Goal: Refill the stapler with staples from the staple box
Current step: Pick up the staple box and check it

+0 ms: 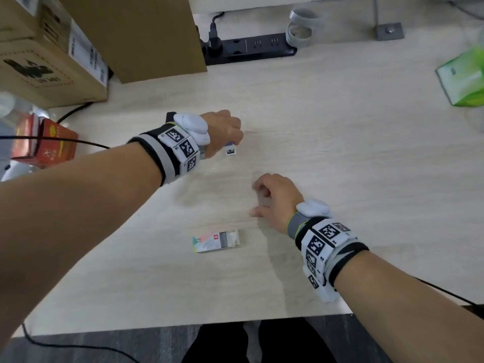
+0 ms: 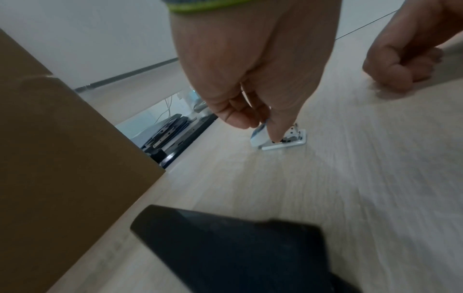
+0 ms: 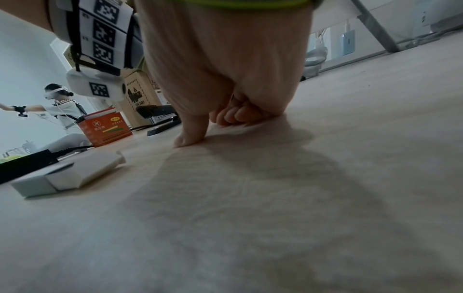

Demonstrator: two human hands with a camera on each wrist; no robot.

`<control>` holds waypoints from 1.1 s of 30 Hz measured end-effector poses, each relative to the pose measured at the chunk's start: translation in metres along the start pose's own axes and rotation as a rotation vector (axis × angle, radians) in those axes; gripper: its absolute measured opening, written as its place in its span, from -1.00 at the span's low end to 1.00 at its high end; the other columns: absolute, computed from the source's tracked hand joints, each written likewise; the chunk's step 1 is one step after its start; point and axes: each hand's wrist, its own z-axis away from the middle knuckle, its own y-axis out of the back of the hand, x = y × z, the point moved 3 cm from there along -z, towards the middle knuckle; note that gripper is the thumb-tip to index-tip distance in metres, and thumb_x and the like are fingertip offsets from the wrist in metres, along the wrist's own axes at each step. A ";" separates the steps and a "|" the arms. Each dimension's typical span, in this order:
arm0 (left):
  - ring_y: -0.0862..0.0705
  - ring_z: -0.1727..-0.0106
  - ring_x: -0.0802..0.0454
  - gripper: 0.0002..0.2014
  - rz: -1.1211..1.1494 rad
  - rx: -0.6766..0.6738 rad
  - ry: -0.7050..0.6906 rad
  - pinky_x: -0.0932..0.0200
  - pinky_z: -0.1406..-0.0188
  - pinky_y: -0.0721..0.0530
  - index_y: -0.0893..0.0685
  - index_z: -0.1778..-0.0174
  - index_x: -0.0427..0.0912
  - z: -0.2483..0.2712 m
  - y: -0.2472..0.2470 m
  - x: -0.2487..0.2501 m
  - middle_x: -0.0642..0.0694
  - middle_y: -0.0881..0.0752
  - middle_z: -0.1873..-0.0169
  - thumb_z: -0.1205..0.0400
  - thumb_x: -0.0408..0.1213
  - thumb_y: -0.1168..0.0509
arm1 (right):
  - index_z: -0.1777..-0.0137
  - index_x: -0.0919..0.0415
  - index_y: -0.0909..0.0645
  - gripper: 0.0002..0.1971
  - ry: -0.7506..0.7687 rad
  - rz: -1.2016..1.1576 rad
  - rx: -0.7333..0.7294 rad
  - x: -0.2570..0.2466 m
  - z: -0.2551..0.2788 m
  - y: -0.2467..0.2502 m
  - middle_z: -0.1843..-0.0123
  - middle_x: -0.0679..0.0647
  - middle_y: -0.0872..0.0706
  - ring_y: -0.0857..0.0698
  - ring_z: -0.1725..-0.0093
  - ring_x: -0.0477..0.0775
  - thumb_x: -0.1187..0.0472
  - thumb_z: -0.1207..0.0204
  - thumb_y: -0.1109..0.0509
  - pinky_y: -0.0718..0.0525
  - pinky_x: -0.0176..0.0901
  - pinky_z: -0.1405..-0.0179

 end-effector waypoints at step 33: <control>-0.60 0.07 -0.19 -0.74 0.848 0.462 0.467 0.05 0.19 -0.54 -0.69 -0.07 -0.03 0.138 -0.106 0.126 -0.15 -0.68 0.07 -0.47 -0.18 -0.39 | 0.06 -0.05 -0.70 -0.80 -0.204 -0.446 0.010 -0.041 0.064 -0.024 0.25 0.12 -0.71 -0.74 0.38 0.07 0.30 -0.52 -0.38 -0.69 -0.16 0.40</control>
